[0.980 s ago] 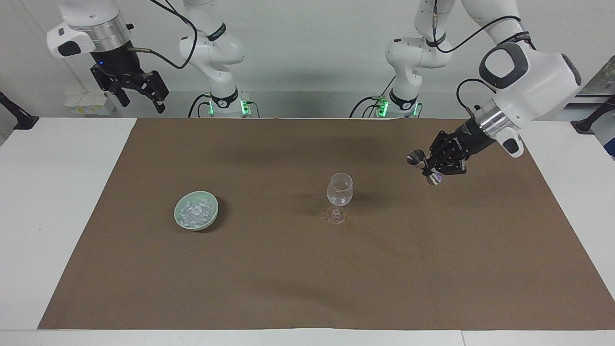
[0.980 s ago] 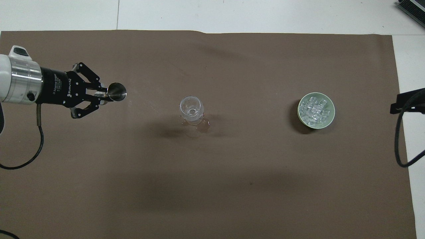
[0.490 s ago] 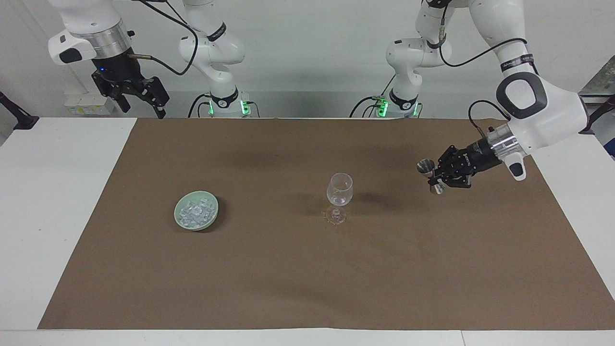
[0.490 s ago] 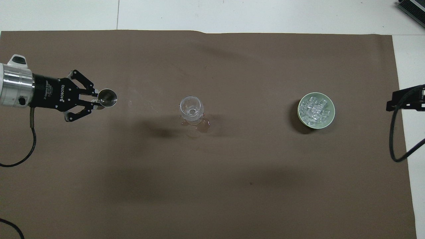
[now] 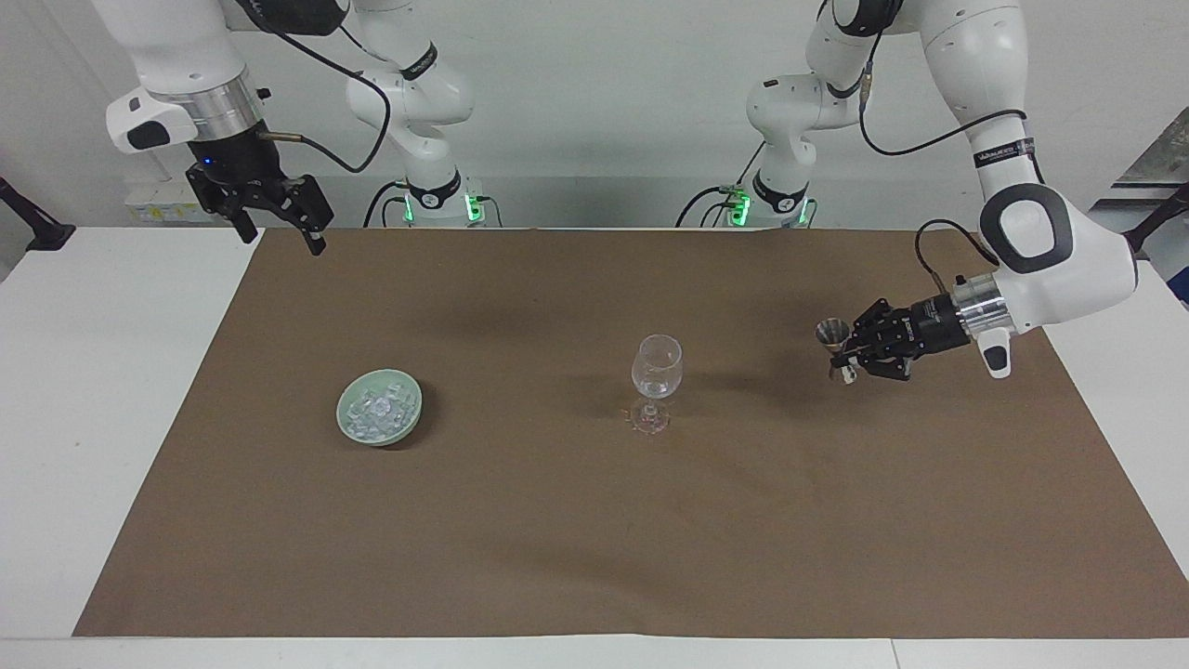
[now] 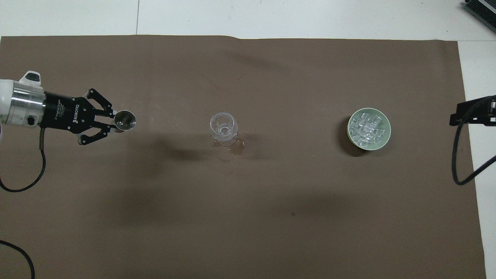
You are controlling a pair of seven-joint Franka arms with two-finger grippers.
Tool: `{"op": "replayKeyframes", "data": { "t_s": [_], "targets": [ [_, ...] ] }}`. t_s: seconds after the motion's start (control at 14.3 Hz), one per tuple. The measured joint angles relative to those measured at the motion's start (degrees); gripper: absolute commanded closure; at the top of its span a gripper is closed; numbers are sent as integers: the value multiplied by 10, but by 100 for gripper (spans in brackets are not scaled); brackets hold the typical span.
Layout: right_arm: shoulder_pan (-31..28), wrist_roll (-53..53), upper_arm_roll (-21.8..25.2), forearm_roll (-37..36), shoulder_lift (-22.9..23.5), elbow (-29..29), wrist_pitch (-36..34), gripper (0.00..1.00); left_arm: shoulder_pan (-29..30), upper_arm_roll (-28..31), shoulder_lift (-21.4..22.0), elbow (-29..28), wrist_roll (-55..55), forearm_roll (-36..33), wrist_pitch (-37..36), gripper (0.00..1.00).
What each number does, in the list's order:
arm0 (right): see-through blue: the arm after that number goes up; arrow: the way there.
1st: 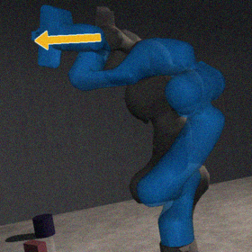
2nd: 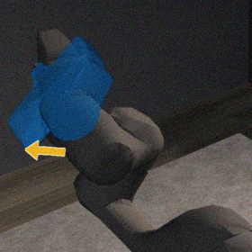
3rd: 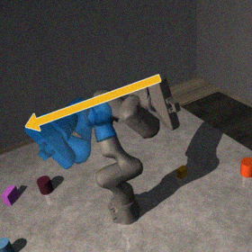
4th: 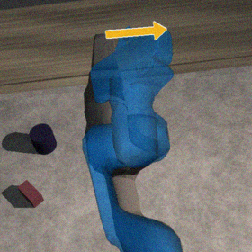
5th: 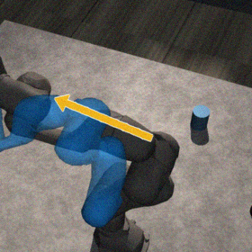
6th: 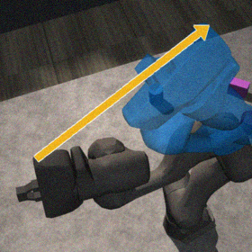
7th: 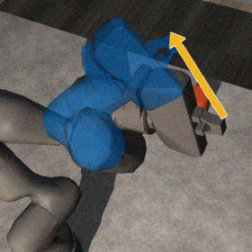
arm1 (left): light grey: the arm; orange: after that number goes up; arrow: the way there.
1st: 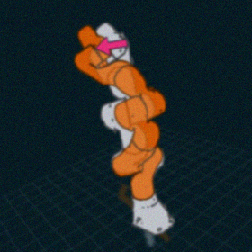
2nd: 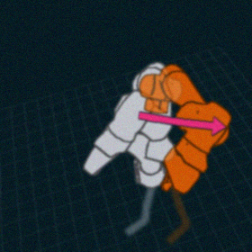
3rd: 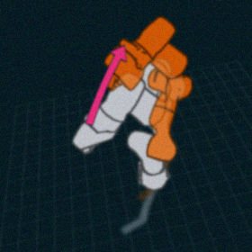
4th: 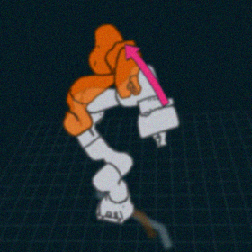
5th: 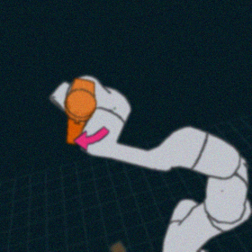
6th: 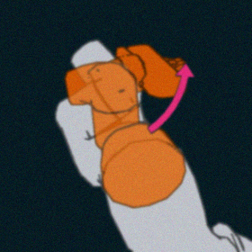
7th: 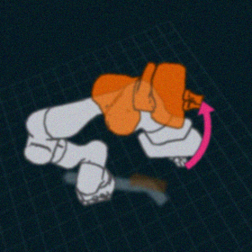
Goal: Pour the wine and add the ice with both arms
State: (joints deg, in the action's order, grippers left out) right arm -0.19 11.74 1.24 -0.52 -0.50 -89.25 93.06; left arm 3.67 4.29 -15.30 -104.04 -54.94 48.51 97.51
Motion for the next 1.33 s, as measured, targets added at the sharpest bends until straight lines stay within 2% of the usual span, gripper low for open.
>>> {"op": "replayKeyframes", "data": {
  "t_s": [0.28,0.7,1.33],
  "targets": [
    [1,0,-2,0,34,-18,41,0,17,0,-15,0,1,19,-20,100],
    [1,0,-2,0,93,-26,72,0,58,-3,-64,0,43,50,-66,100],
    [3,-2,-2,0,101,-133,171,0,86,-3,-103,-10,88,68,-75,100]
  ]
}}
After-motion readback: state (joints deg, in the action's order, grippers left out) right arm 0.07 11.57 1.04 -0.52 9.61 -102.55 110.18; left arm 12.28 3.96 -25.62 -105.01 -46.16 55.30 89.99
